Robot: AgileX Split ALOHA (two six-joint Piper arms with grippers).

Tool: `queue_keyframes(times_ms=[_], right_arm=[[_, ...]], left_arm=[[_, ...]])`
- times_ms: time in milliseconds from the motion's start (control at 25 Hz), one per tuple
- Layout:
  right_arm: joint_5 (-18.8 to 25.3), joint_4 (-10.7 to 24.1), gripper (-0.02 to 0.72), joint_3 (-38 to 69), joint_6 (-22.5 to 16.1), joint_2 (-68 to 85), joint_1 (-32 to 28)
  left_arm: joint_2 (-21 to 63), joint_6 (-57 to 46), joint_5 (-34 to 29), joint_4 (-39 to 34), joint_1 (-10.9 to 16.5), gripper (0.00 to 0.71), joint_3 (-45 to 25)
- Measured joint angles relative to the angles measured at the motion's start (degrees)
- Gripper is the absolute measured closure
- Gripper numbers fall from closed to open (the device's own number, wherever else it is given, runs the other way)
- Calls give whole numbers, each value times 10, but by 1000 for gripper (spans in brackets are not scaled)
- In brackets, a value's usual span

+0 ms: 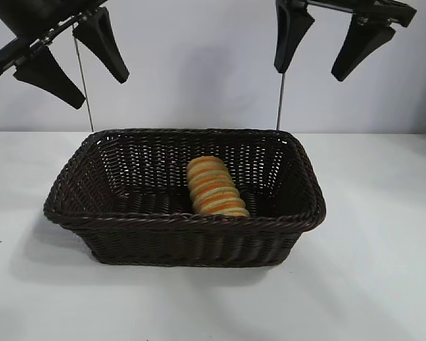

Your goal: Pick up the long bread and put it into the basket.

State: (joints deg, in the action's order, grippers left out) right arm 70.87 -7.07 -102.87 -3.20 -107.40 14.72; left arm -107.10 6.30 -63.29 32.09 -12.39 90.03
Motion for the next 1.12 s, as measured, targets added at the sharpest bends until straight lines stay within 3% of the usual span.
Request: queue_keyframes(times_ms=[1120], right_arm=[[0, -7, 146, 0, 0, 0, 0]], left_arm=[[0, 0, 0, 0, 0, 226, 0]])
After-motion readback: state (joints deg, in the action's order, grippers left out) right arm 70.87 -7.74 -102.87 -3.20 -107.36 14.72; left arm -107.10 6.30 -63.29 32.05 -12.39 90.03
